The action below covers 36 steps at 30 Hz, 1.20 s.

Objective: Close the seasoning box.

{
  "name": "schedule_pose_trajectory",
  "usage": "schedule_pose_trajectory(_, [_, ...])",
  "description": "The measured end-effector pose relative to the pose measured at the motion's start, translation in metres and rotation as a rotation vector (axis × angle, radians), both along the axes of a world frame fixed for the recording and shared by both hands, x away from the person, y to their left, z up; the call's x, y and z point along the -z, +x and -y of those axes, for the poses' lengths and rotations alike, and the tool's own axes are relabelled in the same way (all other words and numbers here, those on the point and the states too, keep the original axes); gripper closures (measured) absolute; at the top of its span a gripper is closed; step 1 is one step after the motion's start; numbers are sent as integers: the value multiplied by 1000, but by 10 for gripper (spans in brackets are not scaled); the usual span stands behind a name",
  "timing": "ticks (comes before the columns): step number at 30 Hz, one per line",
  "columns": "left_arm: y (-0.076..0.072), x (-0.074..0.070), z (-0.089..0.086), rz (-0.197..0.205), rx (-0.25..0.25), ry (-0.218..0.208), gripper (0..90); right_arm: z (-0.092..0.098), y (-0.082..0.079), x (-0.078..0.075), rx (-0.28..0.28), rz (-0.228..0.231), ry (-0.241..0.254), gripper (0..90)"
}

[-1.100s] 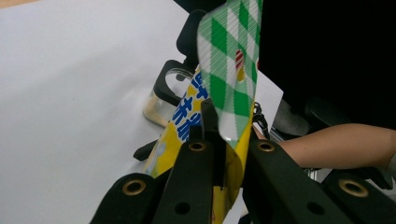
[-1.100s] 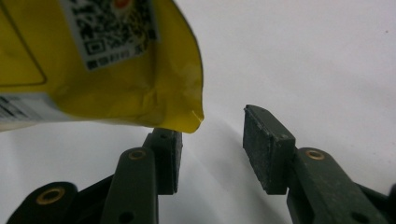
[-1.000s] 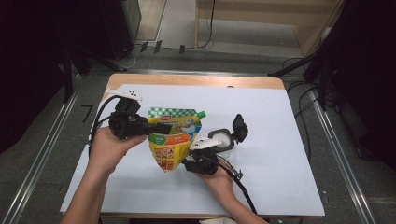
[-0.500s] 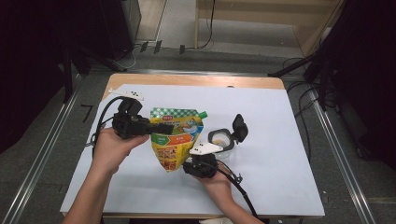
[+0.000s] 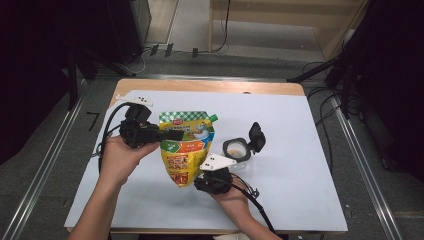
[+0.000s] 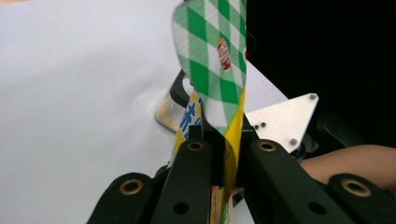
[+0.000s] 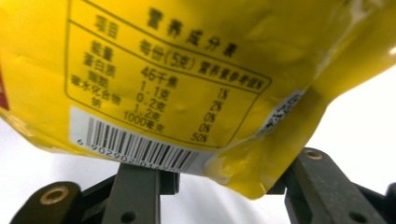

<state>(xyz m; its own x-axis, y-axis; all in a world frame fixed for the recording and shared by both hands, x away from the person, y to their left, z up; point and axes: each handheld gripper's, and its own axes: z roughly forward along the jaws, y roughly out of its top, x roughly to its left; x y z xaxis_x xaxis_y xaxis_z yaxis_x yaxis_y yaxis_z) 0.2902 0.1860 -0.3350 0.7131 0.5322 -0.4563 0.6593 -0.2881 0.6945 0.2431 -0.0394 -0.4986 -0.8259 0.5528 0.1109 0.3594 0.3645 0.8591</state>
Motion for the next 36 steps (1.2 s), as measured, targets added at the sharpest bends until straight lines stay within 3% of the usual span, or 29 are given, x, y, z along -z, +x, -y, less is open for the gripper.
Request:
schedule_pose_trajectory(7, [1, 5, 4, 0, -11, 25, 862, -2, -7, -8, -24, 30, -14, 598])
schedule_pose_trajectory(14, [1, 7, 12, 10, -12, 65, 827, -2, -13, -13, -50, 9, 0, 595])
schedule_pose_trajectory(18, [0, 9, 19, 40, -3, 89, 798, -2, -15, -17, -63, -14, 18, 593])
schedule_pose_trajectory(36, [4, 25, 41, 30, 29, 111, 745, 2, -29, -29, -86, -59, 41, 585])
